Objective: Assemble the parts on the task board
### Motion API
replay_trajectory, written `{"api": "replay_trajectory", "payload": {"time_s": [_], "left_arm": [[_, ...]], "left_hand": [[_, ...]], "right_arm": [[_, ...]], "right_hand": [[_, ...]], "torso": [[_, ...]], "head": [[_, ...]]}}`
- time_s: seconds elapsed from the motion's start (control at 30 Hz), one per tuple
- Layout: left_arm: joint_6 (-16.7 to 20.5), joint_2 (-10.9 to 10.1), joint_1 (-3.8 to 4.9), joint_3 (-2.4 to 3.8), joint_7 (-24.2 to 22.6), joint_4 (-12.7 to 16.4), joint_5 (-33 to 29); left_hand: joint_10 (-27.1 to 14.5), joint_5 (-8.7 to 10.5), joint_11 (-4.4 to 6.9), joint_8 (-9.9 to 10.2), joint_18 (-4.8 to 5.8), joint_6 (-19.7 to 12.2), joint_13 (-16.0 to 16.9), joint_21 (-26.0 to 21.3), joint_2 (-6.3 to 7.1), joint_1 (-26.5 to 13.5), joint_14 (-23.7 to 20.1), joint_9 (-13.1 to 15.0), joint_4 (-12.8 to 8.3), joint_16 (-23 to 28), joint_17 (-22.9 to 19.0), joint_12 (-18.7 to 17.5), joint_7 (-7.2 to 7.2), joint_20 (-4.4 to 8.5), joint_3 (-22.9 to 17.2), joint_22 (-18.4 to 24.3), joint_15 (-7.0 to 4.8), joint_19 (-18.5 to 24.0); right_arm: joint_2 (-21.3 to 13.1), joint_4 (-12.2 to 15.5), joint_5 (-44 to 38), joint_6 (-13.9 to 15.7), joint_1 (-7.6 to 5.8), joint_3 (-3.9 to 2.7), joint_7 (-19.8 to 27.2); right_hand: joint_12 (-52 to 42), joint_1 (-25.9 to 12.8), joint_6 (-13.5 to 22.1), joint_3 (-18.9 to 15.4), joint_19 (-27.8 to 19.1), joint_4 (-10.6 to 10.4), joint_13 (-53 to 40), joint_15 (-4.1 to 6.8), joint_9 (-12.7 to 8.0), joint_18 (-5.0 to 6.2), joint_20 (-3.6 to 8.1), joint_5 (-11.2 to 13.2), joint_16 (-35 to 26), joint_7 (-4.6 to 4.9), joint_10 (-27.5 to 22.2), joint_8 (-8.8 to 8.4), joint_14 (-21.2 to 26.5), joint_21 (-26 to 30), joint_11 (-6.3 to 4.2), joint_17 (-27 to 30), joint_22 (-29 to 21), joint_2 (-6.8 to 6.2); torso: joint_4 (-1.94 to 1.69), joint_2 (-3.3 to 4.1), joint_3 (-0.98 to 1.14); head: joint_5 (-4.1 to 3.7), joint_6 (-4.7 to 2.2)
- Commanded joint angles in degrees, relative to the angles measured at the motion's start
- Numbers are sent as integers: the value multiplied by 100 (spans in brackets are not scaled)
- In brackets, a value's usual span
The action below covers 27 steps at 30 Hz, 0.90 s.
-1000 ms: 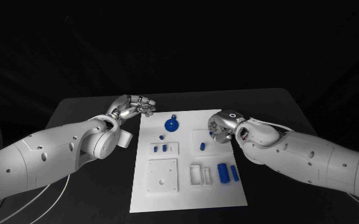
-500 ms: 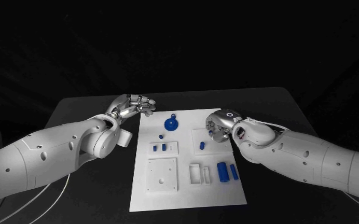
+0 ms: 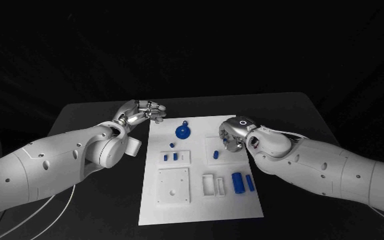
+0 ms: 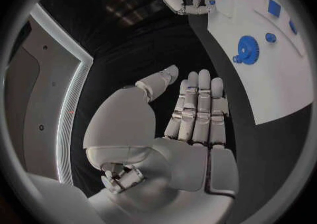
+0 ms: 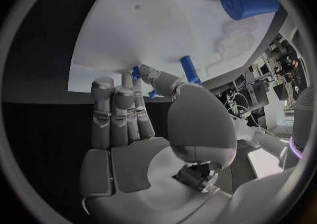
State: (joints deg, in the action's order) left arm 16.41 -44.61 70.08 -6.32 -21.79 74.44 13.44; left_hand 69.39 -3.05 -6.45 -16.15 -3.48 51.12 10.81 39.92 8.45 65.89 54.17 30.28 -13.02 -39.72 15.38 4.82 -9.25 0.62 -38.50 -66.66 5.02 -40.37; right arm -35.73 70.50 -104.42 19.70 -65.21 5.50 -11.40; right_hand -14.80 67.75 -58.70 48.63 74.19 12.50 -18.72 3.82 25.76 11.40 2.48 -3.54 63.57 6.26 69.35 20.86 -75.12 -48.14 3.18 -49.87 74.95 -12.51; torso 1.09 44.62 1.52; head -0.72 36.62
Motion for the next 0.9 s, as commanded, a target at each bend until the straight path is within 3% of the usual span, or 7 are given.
{"api": "replay_trajectory", "payload": {"time_s": [0.03, 0.43, 0.9], "left_arm": [[-94, 9, 7, 5, -38, 9, -63], [-77, 19, 8, 6, -37, 6, -63], [-53, 20, 7, 7, -43, -18, -63]], "left_hand": [[-35, -8, -23, -31, -43, -42, -7, -10, -32, -4, 40, 0, -6, 21, 7, -33, 8, 4, 35, -5, -5, -25], [-49, -9, -30, -27, -42, -53, -11, -14, -29, -8, 45, -3, -6, 34, 18, -42, 4, 6, 41, -8, -6, -29], [-56, -6, -35, -24, -41, -64, -14, -16, -25, -16, 68, -6, -4, 47, 43, -48, -1, 11, 55, -15, -12, -42]], "right_arm": [[27, -13, -302, -540, 126, 88, -157], [58, 35, -747, -508, 157, 112, -396], [49, 58, -867, -16, 180, 107, -489]], "right_hand": [[2, 27, -32, 3, -7, 29, 1, 70, -10, 360, 31, 0, 18, 9, 322, 26, 34, 25, -132, 0, 31, 7], [-39, 71, -169, 145, -2, 98, -95, 106, -21, 360, 47, -35, 19, -42, 414, 59, 32, 8, -169, -4, 63, -35], [-67, 84, -291, 347, 52, 118, -253, 142, -48, 360, 88, -10, 46, -84, 498, 63, 0, -56, -206, -21, 108, -144]], "torso": [[-2, 0, -2], [-1, 0, 1], [3, 0, 9]], "head": [[-44, 11], [-54, 24], [-26, 23]]}}
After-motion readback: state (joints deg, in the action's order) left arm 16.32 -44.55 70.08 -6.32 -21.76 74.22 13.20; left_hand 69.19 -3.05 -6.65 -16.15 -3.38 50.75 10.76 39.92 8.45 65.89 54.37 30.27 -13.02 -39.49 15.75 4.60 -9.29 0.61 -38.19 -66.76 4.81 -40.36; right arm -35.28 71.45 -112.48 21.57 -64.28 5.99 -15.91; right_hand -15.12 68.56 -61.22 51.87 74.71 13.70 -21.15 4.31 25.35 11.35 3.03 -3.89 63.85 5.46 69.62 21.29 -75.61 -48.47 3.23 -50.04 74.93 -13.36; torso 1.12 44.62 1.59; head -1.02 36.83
